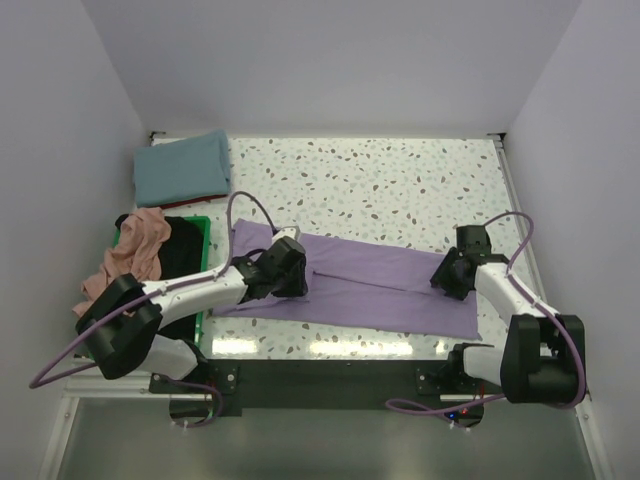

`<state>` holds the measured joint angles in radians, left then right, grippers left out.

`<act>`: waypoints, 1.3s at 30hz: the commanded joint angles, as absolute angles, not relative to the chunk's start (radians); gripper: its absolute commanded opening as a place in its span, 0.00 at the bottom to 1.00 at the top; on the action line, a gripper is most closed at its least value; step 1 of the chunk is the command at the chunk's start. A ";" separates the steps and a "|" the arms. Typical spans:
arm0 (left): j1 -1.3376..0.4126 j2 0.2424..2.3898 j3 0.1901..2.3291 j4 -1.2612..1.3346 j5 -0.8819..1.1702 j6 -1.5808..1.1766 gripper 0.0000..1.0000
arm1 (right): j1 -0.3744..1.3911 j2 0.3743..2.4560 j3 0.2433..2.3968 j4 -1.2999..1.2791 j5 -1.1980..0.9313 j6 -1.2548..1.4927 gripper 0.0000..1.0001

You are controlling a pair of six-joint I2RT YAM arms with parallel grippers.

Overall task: Fold and stack the t-shirts
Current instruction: Fold the tshirt

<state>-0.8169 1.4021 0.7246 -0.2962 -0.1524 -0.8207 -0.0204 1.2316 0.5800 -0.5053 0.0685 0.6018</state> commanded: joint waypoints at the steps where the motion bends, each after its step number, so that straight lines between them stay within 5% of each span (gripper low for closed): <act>1: -0.847 1.371 0.721 -0.249 -0.129 -0.876 0.41 | -0.018 1.262 0.569 -0.486 0.077 0.594 0.47; 9: -0.877 1.281 0.692 -0.164 -0.031 -0.917 0.41 | -0.018 1.273 0.575 -0.482 0.081 0.594 0.47; 15: -0.861 1.218 0.707 -0.280 -0.138 -0.914 0.45 | -0.018 1.269 0.594 -0.498 0.080 0.588 0.47; 30: -0.654 1.106 0.529 -0.316 -0.150 -0.867 0.52 | -0.011 1.083 0.707 -0.634 0.112 0.476 0.49; 39: -0.624 1.164 0.505 -0.302 -0.183 -0.835 0.52 | 0.040 1.282 0.729 -0.528 0.014 0.466 0.49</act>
<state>-0.6395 1.1442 0.5179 -0.3325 -0.1577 -0.8680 0.0246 1.2217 0.6899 -0.5808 0.0559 0.4873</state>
